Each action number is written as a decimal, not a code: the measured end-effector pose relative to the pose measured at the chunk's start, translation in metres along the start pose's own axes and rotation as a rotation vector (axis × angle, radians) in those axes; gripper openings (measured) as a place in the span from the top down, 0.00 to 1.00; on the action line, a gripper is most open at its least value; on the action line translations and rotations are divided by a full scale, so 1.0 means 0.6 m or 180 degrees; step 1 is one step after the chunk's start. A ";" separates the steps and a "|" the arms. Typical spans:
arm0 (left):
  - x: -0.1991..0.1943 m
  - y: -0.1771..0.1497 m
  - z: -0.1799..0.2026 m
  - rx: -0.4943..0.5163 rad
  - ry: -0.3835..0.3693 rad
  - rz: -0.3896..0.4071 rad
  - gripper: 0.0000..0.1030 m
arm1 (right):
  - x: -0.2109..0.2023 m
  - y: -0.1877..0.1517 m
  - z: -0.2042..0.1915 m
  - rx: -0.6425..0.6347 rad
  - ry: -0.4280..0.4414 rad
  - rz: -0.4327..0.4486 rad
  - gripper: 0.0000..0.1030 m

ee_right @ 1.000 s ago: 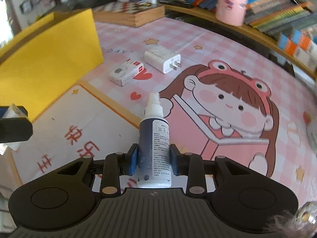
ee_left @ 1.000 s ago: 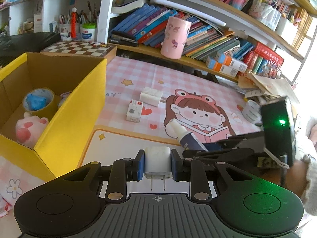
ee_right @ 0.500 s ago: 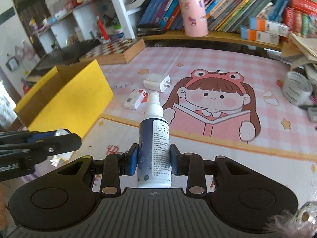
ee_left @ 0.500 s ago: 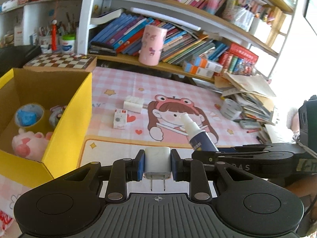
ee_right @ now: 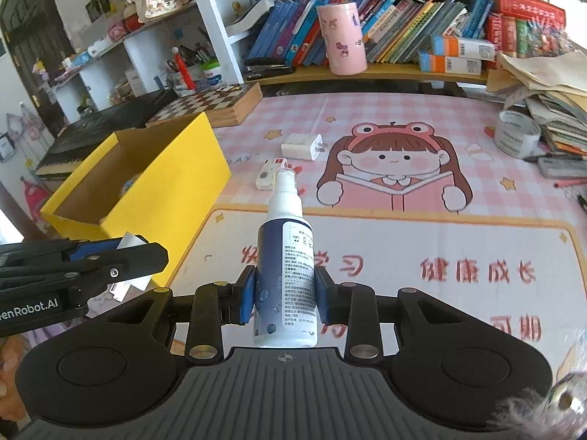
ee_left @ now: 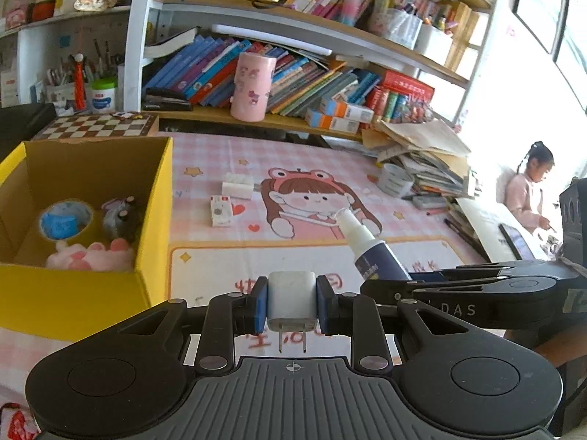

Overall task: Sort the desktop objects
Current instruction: 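Carry the bottle and charger plug with both grippers over the yellow box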

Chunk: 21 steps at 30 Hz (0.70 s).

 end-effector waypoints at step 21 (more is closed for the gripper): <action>-0.128 -0.150 -0.039 0.0210 -0.0367 -0.0272 0.76 | -0.054 -0.210 -0.137 0.0316 -0.0356 -0.0328 0.71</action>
Point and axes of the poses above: each gripper's, at about its wrist camera, not at the fingertips, and x roughly the way its jaws point, z to its right, y to its top, the point moved 9 cm from there along x, roughly the way its jaws point, and after that the axes turned 6 degrees about x, right-handed, at the moved point
